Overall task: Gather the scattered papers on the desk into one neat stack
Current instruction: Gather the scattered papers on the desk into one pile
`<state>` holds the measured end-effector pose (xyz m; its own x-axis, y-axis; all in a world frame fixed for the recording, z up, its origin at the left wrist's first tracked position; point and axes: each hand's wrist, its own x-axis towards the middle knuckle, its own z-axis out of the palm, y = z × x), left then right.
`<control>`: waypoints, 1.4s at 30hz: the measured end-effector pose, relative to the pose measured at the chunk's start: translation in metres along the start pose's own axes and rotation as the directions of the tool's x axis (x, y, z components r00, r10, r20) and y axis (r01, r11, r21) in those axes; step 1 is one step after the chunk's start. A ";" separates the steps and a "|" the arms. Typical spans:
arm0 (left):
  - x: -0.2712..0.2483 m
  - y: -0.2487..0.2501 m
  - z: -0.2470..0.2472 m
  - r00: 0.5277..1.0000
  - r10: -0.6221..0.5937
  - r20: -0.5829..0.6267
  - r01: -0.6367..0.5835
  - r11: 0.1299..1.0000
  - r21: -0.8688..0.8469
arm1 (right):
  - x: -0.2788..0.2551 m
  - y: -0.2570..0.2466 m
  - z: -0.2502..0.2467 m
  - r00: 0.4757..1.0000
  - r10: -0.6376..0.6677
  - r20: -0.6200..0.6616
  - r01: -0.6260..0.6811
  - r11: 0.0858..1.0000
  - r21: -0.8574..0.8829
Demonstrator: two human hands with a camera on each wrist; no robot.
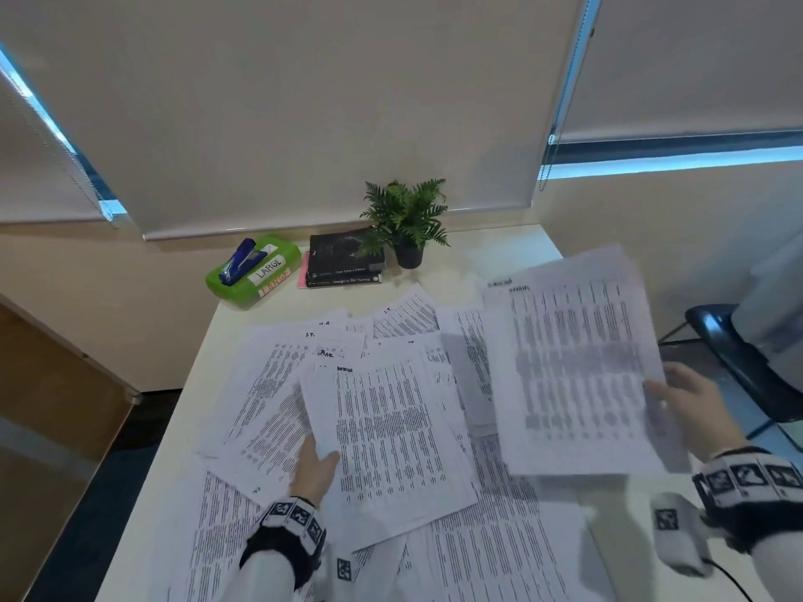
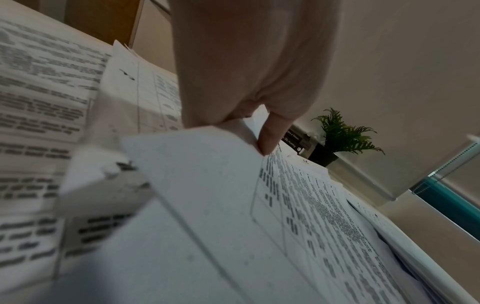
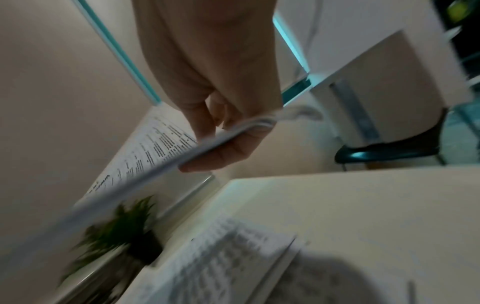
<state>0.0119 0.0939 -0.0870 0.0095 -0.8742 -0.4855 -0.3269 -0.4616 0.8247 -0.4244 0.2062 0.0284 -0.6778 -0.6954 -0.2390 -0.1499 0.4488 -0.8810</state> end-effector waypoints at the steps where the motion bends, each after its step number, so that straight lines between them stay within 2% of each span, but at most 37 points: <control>1: 0.000 0.001 0.000 1.000 0.003 0.004 -0.003 1.000 -0.005 | 0.000 -0.009 0.012 0.999 0.028 0.047 -0.033 0.994 0.105; 3: 0.002 0.004 0.001 1.000 -0.008 0.005 0.008 0.999 -0.042 | -0.003 -0.022 0.046 0.986 0.102 0.135 -0.127 0.973 0.191; 5: 0.003 0.009 0.002 0.999 -0.048 0.006 0.048 0.990 -0.130 | -0.005 -0.027 0.087 0.959 0.140 0.245 -0.183 0.970 0.161; 8: 0.009 0.016 0.003 0.997 -0.068 0.030 0.073 0.968 -0.238 | 0.001 -0.018 0.142 0.887 0.210 0.412 -0.248 0.968 0.040; 9: 0.010 0.018 0.003 0.997 -0.062 0.047 0.072 0.967 -0.245 | 0.002 -0.015 0.158 0.866 0.221 0.448 -0.236 0.971 -0.022; 10: 0.012 0.017 0.005 0.995 -0.067 0.069 0.081 0.968 -0.238 | 0.008 -0.011 0.170 0.868 0.213 0.448 -0.195 0.977 -0.087; 11: 0.013 0.017 0.006 0.995 -0.062 0.084 0.079 0.974 -0.211 | 0.016 -0.006 0.180 0.890 0.184 0.417 -0.127 0.979 -0.161; 13: 0.017 0.014 0.007 0.997 -0.018 0.077 0.027 0.993 -0.116 | 0.037 -0.002 0.186 0.958 0.125 0.259 -0.020 0.927 -0.373; 15: 0.024 0.010 0.009 0.998 0.009 0.057 -0.007 0.999 -0.041 | 0.064 0.003 0.178 0.990 0.136 0.035 -0.090 0.809 -0.582; 17: 0.028 0.007 0.008 0.999 -0.018 0.049 0.019 1.000 0.000 | 0.085 0.007 0.166 0.962 0.248 -0.118 -0.258 0.669 -0.697; 19: 0.032 0.003 0.008 0.999 -0.032 0.042 0.031 0.999 0.027 | 0.093 0.008 0.161 0.920 0.349 -0.178 -0.364 0.593 -0.718; 22: 0.036 0.001 0.008 0.998 -0.008 0.063 0.004 0.998 0.064 | 0.099 0.011 0.164 0.897 0.381 -0.225 -0.402 0.490 -0.774; 23: 0.036 0.002 0.007 0.997 0.001 0.073 -0.006 0.998 0.067 | 0.105 0.014 0.166 0.893 0.396 -0.213 -0.401 0.487 -0.776; 25: 0.034 0.006 0.007 0.996 0.016 0.085 -0.022 0.997 0.074 | 0.109 0.013 0.166 0.884 0.429 -0.187 -0.405 0.502 -0.764; 27: 0.032 0.010 0.006 0.995 0.017 0.096 -0.026 0.996 0.090 | 0.113 0.012 0.163 0.901 0.407 -0.149 -0.355 0.496 -0.792; 28: 0.032 0.012 0.005 0.995 0.017 0.099 -0.027 0.995 0.094 | 0.112 0.009 0.162 0.916 0.381 -0.125 -0.323 0.513 -0.795; 29: 0.033 0.012 0.005 0.995 0.026 0.101 -0.037 0.994 0.107 | 0.112 0.007 0.159 0.933 0.350 -0.081 -0.284 0.581 -0.763; 31: 0.033 0.013 0.003 0.996 0.025 0.086 -0.037 0.990 0.136 | 0.107 0.004 0.151 0.977 0.213 -0.008 -0.158 0.696 -0.700; 34: 0.032 0.014 0.004 0.998 0.009 0.068 -0.019 0.988 0.150 | 0.099 0.006 0.132 1.000 -0.028 0.010 0.028 0.775 -0.632; 36: 0.031 0.015 0.004 0.999 0.000 0.049 -0.008 0.986 0.169 | 0.094 0.010 0.121 0.990 -0.130 -0.048 0.087 0.853 -0.514; 38: 0.028 0.018 0.005 0.999 -0.003 0.040 -0.005 0.984 0.177 | 0.091 0.008 0.109 0.977 -0.146 -0.153 0.084 0.932 -0.352; 42: 0.023 0.022 0.006 1.000 0.018 0.011 -0.020 0.977 0.213 | 0.095 0.001 0.093 0.952 0.015 -0.306 -0.010 1.000 0.019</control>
<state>-0.0005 0.0645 -0.0818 -0.0069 -0.8807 -0.4735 -0.5210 -0.4010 0.7535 -0.4217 0.0887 -0.0332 -0.8679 -0.4830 -0.1159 -0.1291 0.4447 -0.8863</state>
